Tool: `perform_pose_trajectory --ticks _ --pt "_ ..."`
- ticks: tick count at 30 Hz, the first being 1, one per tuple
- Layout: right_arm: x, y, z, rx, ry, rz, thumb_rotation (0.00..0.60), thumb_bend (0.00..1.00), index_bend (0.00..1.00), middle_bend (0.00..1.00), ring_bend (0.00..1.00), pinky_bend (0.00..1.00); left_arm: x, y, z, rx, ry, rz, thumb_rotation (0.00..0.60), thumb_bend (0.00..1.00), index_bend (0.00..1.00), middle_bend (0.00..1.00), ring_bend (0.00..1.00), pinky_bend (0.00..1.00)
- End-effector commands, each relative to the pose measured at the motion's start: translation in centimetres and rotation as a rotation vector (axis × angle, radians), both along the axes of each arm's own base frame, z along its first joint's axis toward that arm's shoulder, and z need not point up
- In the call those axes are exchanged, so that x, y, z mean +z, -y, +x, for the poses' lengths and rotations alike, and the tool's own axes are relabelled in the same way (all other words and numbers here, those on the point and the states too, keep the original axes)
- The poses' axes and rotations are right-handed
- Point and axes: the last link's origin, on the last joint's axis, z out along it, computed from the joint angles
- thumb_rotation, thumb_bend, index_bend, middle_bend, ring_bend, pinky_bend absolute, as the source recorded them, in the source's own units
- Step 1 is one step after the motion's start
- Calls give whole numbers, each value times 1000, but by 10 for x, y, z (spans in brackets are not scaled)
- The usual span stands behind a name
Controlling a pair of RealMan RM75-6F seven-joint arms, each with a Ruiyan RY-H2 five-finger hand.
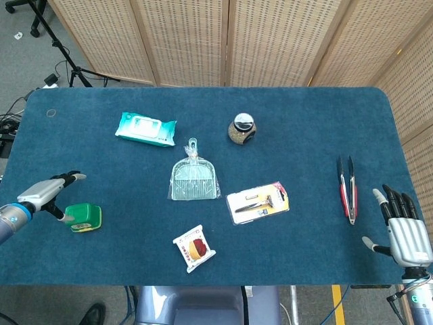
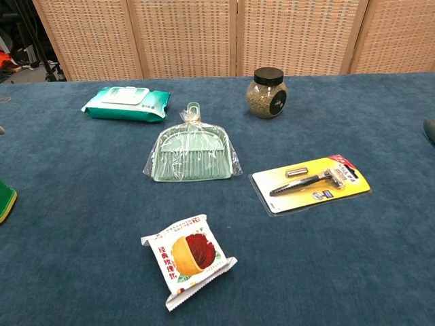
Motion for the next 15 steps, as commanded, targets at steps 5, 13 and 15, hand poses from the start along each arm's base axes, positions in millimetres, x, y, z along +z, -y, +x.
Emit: perform_pose_trajectory --ticks 5,13,15 --pt "-1 0 1 7 -4 2 600 0 13 0 0 0 30 28 -4 -50 74 166 600 234 0 0 0 0" --pt "-3 -1 4 47 -27 -9 600 0 13 0 0 0 11 79 -20 -201 59 497 600 167 0 0 0 0" --pt "-1 0 3 53 -39 -27 600 0 13 0 0 0 4 86 -24 -219 -4 538 600 170 0 0 0 0"
